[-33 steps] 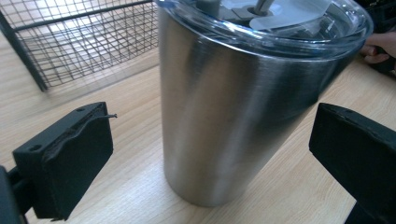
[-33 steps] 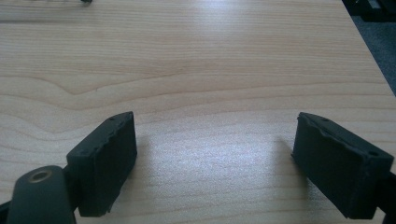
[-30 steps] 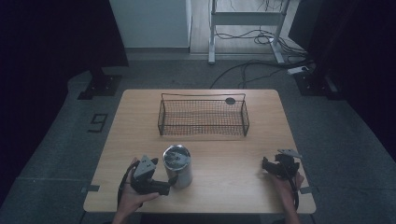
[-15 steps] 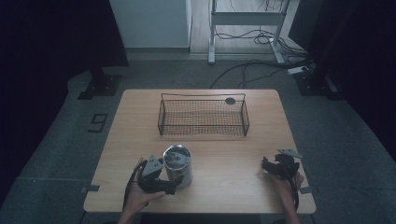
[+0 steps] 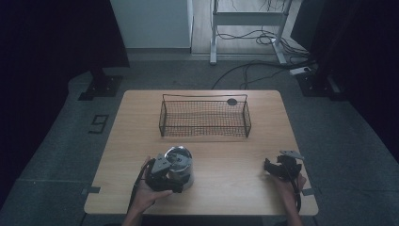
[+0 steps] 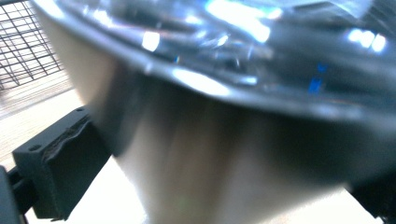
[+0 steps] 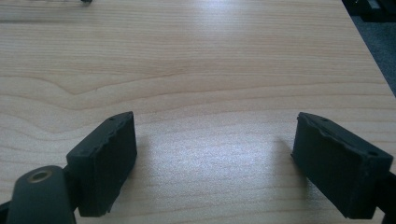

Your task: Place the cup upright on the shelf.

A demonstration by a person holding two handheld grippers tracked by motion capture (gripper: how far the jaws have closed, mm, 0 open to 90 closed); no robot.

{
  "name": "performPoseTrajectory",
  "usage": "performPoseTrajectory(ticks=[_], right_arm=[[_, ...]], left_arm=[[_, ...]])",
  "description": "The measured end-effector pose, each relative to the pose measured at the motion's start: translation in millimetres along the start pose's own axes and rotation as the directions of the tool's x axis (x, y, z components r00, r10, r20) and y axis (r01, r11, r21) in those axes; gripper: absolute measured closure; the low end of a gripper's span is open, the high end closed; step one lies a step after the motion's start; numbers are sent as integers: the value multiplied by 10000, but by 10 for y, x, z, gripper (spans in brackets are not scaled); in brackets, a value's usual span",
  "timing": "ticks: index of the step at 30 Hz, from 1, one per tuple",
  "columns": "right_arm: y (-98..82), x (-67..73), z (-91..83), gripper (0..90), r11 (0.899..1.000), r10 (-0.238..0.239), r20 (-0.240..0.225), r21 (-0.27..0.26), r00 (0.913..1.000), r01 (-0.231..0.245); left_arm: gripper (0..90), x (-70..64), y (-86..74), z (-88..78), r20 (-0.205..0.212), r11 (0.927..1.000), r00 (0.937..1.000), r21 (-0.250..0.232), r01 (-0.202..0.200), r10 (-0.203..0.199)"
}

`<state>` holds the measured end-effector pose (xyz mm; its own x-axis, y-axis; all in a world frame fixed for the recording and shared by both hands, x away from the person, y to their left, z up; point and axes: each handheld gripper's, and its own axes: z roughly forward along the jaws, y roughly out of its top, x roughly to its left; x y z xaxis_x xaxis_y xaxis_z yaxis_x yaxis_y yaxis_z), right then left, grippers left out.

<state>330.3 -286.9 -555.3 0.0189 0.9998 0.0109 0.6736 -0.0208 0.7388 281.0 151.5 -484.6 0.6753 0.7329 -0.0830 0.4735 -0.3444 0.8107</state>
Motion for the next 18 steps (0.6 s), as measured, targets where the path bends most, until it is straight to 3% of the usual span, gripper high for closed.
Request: performPoseTrajectory(ticks=[6, 18], right_arm=[[0, 0, 0, 136, 10000, -4, -1, -4, 10000, 4], [0, 1, -1, 138, 10000, -6, -6, -6, 10000, 6]], left_arm=[[7, -36, 23, 82, -220, 9997, 9997, -190, -120, 116], [32, -61, 10, 92, -441, 9982, 9986, -502, -318, 296]])
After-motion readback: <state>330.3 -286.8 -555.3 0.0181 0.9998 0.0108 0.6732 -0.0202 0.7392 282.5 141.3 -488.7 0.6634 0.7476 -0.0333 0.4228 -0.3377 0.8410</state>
